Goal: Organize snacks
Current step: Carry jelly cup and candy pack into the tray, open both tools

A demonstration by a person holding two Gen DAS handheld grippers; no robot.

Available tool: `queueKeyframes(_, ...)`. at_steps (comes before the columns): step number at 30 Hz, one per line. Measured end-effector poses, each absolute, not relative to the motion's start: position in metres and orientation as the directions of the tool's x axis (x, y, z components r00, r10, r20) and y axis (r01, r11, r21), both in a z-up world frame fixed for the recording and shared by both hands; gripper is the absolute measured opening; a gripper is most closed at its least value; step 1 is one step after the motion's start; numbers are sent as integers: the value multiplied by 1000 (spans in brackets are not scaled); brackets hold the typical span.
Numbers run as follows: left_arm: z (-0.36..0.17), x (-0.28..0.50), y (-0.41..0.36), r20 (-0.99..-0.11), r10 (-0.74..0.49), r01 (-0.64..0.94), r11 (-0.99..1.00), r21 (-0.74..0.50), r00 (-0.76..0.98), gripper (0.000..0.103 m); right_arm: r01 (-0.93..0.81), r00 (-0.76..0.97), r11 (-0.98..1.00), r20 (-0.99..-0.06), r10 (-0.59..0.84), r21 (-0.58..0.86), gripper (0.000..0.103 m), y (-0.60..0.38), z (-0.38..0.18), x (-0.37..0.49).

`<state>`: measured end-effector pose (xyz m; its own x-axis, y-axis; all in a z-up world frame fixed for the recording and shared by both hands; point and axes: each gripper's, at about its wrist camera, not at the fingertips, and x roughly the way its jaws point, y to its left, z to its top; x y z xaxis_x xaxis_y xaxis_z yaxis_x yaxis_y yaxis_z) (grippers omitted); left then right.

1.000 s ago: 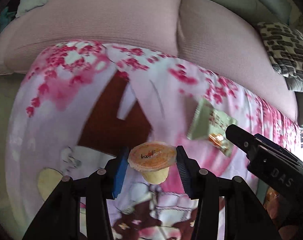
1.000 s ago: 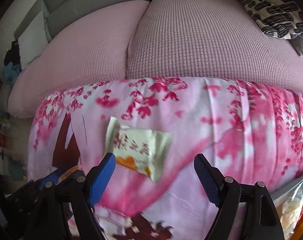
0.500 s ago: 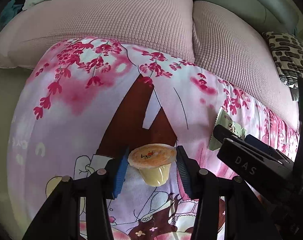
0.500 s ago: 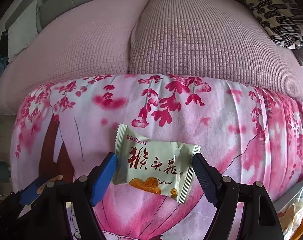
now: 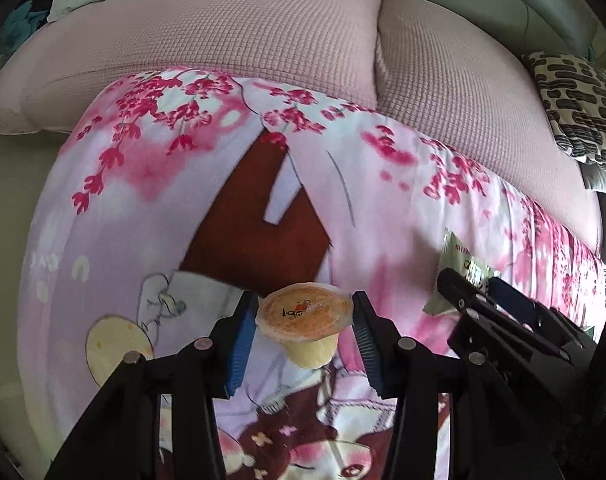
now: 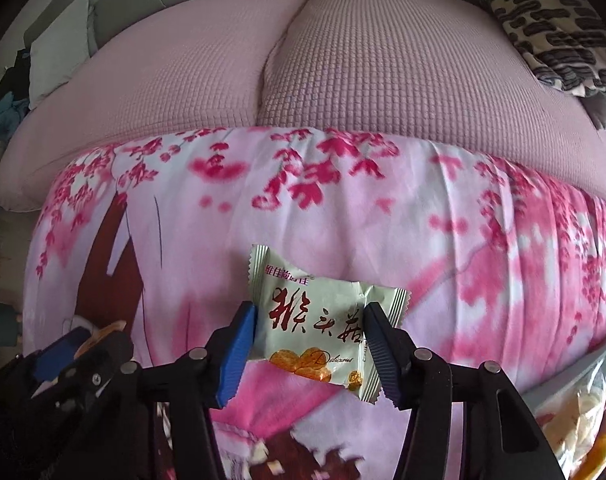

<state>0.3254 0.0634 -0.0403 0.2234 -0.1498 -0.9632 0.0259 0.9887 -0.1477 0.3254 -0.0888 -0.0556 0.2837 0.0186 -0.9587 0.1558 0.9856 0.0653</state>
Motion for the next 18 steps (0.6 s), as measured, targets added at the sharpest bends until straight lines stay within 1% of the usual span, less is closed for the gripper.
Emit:
queueKeyframes(6,-40,301,44,-967,-152,26,988,-150,204,49,143,281,987,-959,36,79,58,-105,-36,291)
queueKeyframes(11,-38,279,35,-965,-185,6,982,-187,188,49,126,305,989,-952,40,82,58,-117,-16,258)
queueKeyframes(18,-24,240,20,-953,-217,-4,975,-223,212,49,127,356,988,-934,38,89,58,-133,5,219)
